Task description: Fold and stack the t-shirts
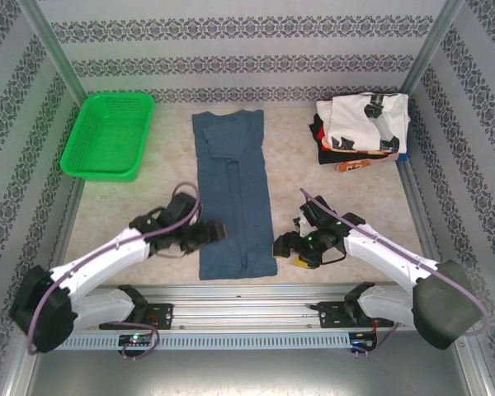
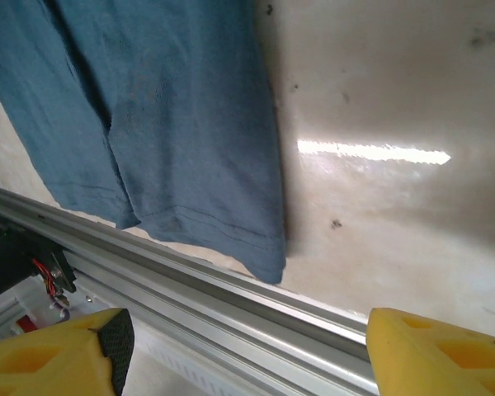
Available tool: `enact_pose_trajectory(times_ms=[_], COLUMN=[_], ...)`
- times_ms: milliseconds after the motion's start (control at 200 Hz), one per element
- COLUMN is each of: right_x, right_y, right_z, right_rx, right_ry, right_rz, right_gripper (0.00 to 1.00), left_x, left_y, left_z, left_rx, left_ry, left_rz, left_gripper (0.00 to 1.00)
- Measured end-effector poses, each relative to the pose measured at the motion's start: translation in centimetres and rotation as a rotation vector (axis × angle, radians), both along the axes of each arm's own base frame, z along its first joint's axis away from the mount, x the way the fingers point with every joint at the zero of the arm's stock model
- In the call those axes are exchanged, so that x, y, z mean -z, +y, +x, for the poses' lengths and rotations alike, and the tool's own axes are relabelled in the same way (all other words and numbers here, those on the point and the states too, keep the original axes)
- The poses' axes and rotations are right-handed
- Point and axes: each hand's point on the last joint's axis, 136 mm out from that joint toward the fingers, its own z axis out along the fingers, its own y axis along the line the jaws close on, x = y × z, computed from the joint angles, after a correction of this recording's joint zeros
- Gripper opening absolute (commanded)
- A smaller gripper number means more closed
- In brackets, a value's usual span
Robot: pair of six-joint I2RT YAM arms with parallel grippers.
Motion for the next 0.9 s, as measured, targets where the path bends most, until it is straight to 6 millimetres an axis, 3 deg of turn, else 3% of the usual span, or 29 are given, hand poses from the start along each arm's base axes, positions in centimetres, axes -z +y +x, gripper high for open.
enact_pose_trajectory(times_ms=[70, 185, 385, 699, 904], right_x=[0.8, 1.8, 3.1, 3.9, 4.1], right_y=[0.4, 1.2, 2.3, 2.6, 2.5], right_z=[-0.2, -0.7, -1.0, -1.2, -1.3], right_rx=[-0.023, -0.069, -0.118, -0.136, -0.135], right_ry=[0.014, 0.037, 0.049, 0.051, 0.051], right_rz=[0.002, -0.003, -0.006, -0.011, -0.013], right_gripper=[0.73, 0.72, 0.69, 0.68, 0.66], left_x=[1.0, 1.7, 5.5, 7.7, 8.4], left_y=[0.7, 1.1, 3.2, 3.2, 3.4], left_z=[-1.9, -2.7, -4.6, -4.8, -4.9], left_rx=[-0.011, -0.048, -0.115, -0.152, -0.164], left_ry=[0.026, 0.029, 0.109, 0.151, 0.172], left_rz=[0.026, 0.036, 0.116, 0.145, 0.191], left_gripper=[0.66, 0.60, 0.53, 0.51, 0.43])
